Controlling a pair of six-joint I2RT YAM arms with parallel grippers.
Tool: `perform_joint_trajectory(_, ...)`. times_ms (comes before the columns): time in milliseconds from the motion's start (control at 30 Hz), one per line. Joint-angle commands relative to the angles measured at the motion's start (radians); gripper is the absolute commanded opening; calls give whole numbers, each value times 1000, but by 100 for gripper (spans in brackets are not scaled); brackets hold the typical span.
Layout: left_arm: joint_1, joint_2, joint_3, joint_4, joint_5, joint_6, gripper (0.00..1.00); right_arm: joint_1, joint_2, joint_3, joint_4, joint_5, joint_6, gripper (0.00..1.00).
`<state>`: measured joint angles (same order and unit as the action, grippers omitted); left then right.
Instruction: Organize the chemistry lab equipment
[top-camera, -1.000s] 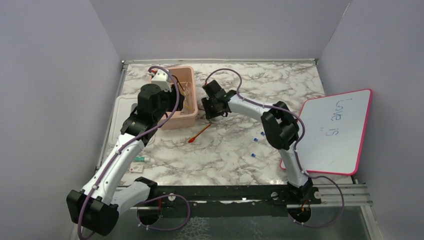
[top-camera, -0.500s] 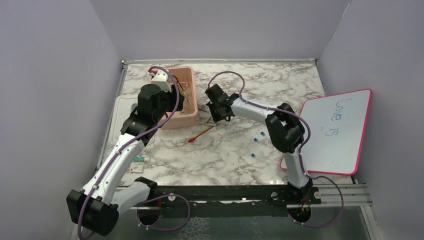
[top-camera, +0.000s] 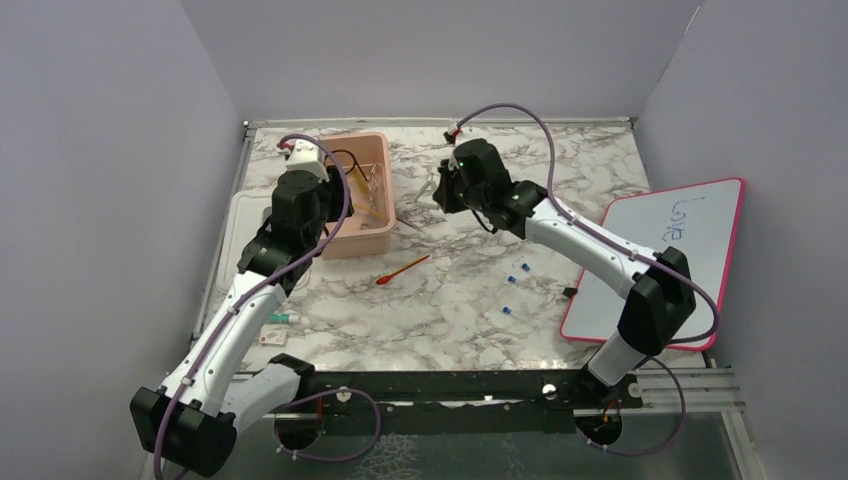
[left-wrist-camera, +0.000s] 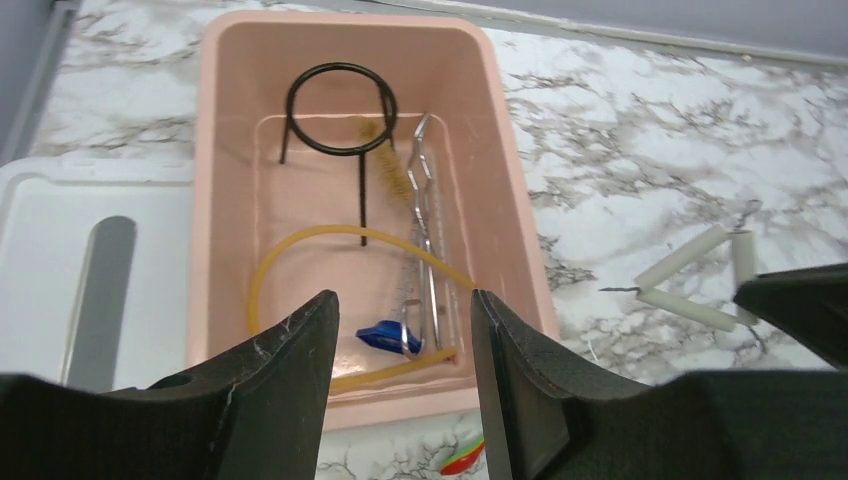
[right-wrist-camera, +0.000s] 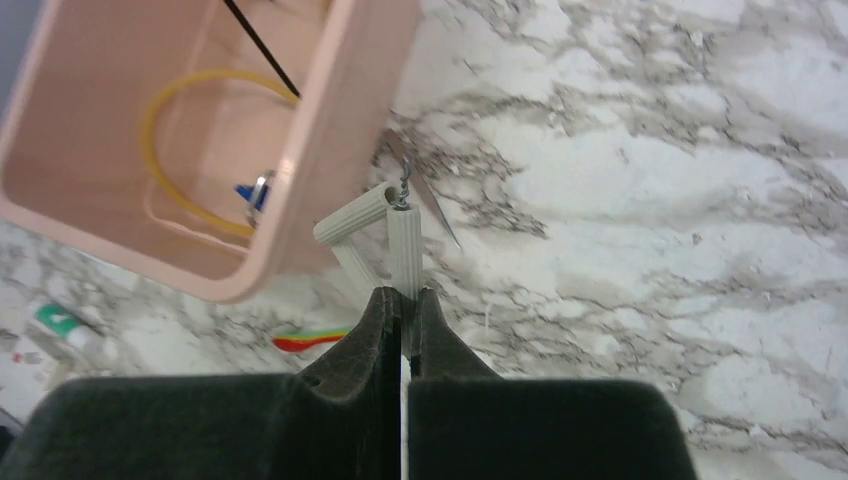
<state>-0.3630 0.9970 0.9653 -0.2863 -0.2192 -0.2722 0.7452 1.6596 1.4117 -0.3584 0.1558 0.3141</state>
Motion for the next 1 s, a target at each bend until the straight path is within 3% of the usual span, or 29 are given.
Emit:
perform_joint_trajectory(0, 18, -57, 1, -37, -236, -63, 54, 6, -27, 26, 131, -107, 46, 1)
perform_joint_trajectory(267, 35, -182, -51, -12, -401, -97, 55, 86, 83, 146, 203, -215, 91, 1)
perform_joint_trajectory(633, 47, -234, -84, 15, -437, -110, 55, 164, 424, 397, 264, -192, 52, 1)
perform_joint_trajectory(967, 54, -227, -86, 24, -456, -87, 55, 172, 697, 665, 145, -196, -35, 1)
